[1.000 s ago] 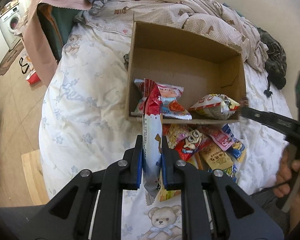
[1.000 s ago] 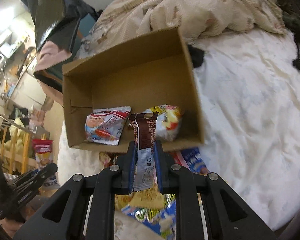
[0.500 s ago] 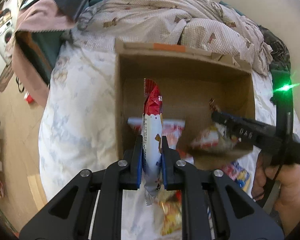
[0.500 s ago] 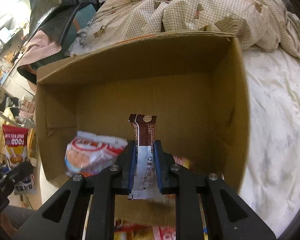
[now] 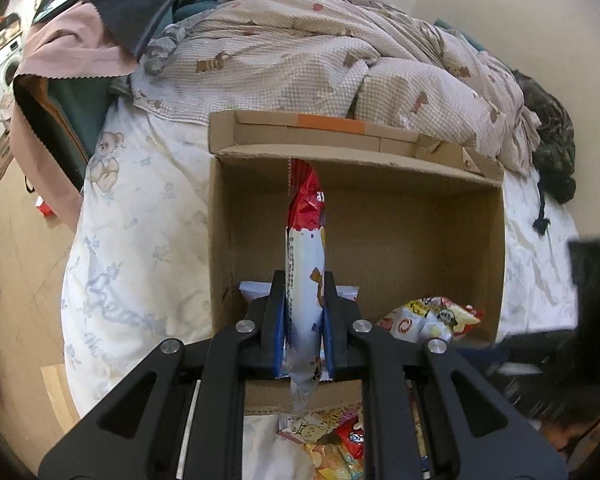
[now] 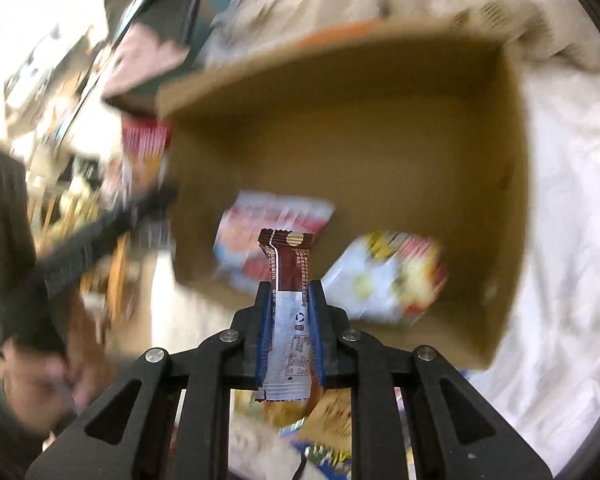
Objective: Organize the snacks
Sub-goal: 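Lower the stick snack into the box left while the right lowers the chocolate bar in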
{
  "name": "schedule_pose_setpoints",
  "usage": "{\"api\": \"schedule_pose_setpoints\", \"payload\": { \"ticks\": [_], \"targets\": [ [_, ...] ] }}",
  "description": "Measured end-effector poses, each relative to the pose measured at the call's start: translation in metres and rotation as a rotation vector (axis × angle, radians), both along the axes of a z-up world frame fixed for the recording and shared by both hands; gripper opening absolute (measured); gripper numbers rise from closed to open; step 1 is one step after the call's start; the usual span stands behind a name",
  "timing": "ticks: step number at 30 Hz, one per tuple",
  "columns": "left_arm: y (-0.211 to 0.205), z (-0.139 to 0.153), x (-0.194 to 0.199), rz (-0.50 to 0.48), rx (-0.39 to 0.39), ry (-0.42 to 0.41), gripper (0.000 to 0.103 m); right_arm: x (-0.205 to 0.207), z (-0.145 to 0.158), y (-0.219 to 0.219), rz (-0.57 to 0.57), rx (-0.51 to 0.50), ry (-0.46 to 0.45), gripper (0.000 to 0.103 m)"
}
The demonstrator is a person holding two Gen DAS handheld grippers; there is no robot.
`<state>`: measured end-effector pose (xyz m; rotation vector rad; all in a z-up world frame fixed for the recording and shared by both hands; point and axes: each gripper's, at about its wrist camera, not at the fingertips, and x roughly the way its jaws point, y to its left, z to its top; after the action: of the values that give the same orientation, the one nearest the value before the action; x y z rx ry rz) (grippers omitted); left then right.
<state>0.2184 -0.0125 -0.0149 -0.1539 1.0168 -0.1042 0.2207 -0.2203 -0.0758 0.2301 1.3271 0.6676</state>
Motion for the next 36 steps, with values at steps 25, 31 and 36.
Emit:
{"api": "schedule_pose_setpoints", "payload": {
  "ticks": [25,31,36],
  "targets": [
    [-0.023,-0.031,0.004,-0.067,0.009,0.026,0.013,0.060,-0.018,-0.021,-0.223,-0.016,-0.170,0.018],
    [-0.026,-0.033,0.005,-0.071,0.000,0.022,0.013,0.050,-0.003,-0.014,-0.213,-0.009,-0.145,0.018],
    [-0.029,-0.037,0.005,-0.071,0.013,0.017,0.013,0.045,-0.018,-0.014,-0.202,-0.065,-0.114,0.018]
  ]
}}
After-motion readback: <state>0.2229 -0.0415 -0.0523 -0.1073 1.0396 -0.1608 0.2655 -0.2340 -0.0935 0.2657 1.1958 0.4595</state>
